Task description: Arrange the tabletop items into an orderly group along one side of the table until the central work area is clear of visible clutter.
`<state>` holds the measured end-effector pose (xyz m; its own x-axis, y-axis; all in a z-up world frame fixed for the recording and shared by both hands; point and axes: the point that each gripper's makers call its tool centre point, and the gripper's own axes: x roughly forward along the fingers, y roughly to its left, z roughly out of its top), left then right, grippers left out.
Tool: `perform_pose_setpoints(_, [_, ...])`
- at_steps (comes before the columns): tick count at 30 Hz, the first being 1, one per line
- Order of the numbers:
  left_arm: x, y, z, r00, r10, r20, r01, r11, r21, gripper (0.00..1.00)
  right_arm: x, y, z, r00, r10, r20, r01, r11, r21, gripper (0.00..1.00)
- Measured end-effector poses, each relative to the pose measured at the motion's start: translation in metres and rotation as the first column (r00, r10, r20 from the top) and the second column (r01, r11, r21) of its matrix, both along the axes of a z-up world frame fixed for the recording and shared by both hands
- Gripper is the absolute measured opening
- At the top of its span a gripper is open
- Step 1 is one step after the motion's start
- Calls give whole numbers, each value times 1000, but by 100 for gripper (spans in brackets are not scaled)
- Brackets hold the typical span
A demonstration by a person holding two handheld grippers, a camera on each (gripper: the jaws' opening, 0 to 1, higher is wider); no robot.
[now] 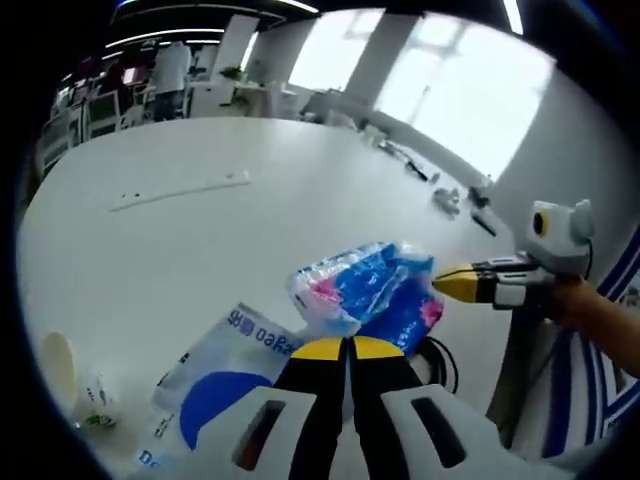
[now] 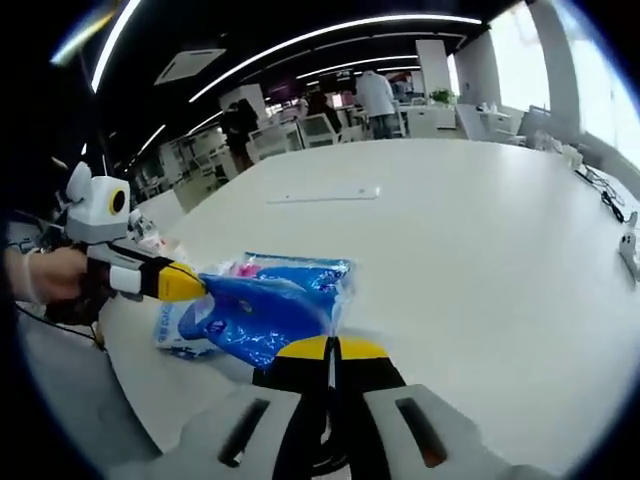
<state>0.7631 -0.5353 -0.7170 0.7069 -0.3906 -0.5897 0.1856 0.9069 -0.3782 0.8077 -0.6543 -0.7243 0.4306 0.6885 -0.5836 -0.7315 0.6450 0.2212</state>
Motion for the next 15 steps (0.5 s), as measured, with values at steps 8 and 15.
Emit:
perform_pose_setpoints(8, [9, -9, -1, 1000, -15, 1, 15, 1000, -8, 0, 8, -12, 1, 1000, -30, 2, 30, 1000, 2, 0])
perform_pose_setpoints(15, [18, -16, -6, 1000, -24, 1, 24, 1000, -15, 0, 17, -19, -2, 1000, -30, 6, 30, 999, -22, 0])
